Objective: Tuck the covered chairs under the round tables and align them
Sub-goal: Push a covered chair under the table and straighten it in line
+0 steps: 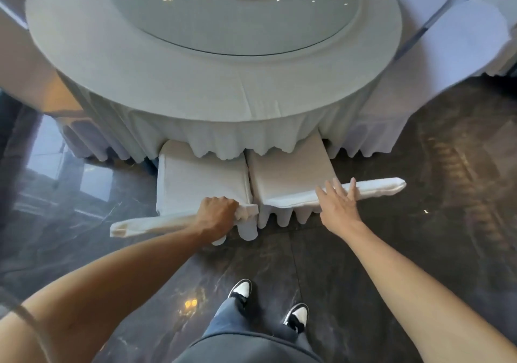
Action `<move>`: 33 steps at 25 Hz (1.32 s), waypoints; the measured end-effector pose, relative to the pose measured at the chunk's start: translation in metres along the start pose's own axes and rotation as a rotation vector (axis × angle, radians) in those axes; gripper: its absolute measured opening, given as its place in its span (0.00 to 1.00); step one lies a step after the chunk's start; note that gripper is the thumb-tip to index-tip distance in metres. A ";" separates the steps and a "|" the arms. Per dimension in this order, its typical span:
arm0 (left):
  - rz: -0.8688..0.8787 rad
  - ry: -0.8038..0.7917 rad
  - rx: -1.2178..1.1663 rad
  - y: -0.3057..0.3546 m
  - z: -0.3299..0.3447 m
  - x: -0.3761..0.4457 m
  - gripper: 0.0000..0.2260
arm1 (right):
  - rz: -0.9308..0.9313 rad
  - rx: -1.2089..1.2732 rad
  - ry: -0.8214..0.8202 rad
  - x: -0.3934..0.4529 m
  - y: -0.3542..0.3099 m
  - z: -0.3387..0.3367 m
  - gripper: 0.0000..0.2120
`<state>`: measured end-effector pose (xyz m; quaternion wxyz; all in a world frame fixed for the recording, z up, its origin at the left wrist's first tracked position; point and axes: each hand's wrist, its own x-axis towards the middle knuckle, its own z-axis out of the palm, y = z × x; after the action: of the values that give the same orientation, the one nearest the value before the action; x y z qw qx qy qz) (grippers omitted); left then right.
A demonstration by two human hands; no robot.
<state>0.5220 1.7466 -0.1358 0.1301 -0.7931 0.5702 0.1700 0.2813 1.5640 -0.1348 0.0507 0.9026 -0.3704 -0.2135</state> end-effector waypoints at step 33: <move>0.140 -0.253 -0.198 0.221 -0.129 0.247 0.27 | -0.254 0.557 -0.511 0.089 0.264 -0.026 0.21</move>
<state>0.4000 1.4129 -0.1242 0.1098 -0.7326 0.5837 0.3324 0.1784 1.3107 -0.0761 -0.3165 0.8383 -0.3002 -0.3270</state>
